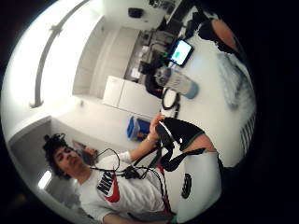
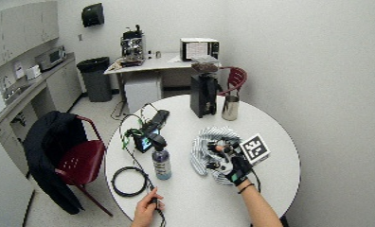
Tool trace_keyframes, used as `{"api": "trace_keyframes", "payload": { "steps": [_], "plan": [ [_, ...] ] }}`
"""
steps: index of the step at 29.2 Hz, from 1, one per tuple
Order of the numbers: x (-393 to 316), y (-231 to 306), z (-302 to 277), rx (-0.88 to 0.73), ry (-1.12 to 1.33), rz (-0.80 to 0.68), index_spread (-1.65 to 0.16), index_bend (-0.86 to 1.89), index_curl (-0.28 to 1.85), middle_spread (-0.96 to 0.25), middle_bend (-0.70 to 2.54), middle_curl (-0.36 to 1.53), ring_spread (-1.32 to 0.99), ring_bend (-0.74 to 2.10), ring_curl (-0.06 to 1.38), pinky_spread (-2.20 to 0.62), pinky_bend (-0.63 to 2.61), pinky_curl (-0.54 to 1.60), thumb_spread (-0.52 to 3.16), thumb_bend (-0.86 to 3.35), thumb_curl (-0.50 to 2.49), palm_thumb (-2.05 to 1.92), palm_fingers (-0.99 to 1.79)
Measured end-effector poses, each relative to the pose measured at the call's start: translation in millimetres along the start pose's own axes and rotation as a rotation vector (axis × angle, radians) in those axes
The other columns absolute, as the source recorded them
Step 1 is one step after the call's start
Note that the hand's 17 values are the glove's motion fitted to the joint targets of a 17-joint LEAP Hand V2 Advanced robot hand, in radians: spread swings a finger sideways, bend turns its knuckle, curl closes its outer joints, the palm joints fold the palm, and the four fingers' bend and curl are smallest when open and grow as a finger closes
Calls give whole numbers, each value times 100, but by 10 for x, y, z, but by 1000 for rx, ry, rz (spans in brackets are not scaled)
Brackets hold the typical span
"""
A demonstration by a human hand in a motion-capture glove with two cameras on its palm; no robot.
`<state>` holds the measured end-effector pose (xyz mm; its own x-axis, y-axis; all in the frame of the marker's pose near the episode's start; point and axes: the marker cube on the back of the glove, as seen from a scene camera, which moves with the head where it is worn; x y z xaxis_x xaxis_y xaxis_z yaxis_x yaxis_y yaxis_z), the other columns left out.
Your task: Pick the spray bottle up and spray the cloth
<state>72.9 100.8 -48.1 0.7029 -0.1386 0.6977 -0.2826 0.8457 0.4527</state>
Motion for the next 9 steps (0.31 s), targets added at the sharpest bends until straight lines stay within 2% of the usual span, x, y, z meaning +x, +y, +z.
{"api": "trace_keyframes", "payload": {
  "steps": [2, 5, 9],
  "plan": [
    [126, 156, -213, 22, 129, -26, -30, 15, 27, -9, 24, 43, -7, 34, 37, 22, 18, 34, 90, -3, 41, 72, 75],
    [285, 394, -463, 41, 323, 11, -31, 16, 28, -9, 24, 43, -7, 33, 37, 22, 17, 34, 90, -3, 40, 72, 76],
    [370, 587, -632, 43, 409, 54, -31, 17, 30, -9, 24, 43, -7, 31, 36, 23, 16, 33, 91, -3, 39, 71, 75]
  ]
}}
